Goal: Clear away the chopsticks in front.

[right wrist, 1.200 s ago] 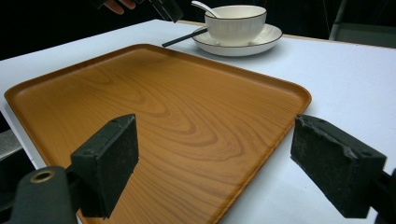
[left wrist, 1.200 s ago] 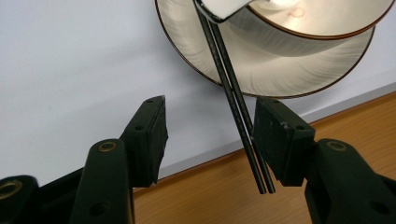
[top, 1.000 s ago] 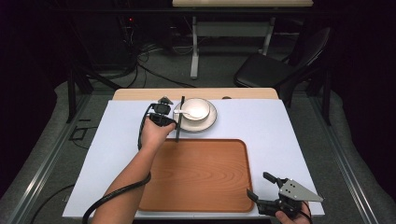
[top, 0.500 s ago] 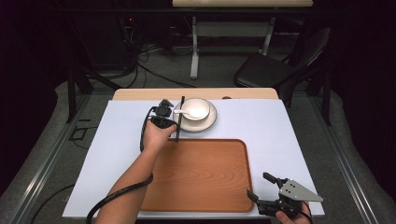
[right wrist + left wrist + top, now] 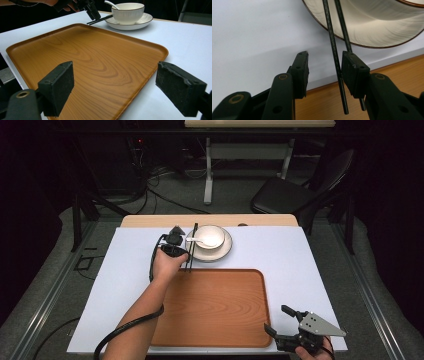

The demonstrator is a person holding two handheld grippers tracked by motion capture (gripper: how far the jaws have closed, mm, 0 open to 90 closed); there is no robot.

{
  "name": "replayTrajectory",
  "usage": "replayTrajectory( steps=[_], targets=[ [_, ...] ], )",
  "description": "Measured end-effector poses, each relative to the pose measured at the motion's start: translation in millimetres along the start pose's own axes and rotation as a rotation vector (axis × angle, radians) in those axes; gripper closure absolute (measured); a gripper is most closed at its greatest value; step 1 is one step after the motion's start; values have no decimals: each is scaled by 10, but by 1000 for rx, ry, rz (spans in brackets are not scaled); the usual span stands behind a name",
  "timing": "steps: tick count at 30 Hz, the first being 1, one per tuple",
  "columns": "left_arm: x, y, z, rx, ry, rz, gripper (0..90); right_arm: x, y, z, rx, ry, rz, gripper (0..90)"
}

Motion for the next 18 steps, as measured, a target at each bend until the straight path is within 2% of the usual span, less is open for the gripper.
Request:
replayTrajectory(
  steps=[3,6,11,14,18],
  targets=[
    [-21,-9,-32,2,9,4,574,-2,2,0,-3,0,0,146],
    [-16,-18,-57,1,11,1,638,-1,3,1,-1,-1,-3,146],
    [-11,-36,-95,-26,28,4,709,0,8,2,-6,1,-6,146],
    [-9,-40,-119,-28,33,-4,725,-1,5,3,-3,-1,-7,146],
    [2,-36,-146,-59,34,-14,749,-2,7,2,-5,-1,-8,146]
  ],
)
Point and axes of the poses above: each handheld gripper's, and its own axes: y roughly backward along the jaws, z roughly out of its underside, x roughly to its right, the point moved 1 cm from there along -y, roughly forward along the jaws, and after that the axes turned 10 degrees about -x, right-handed, at the moved point
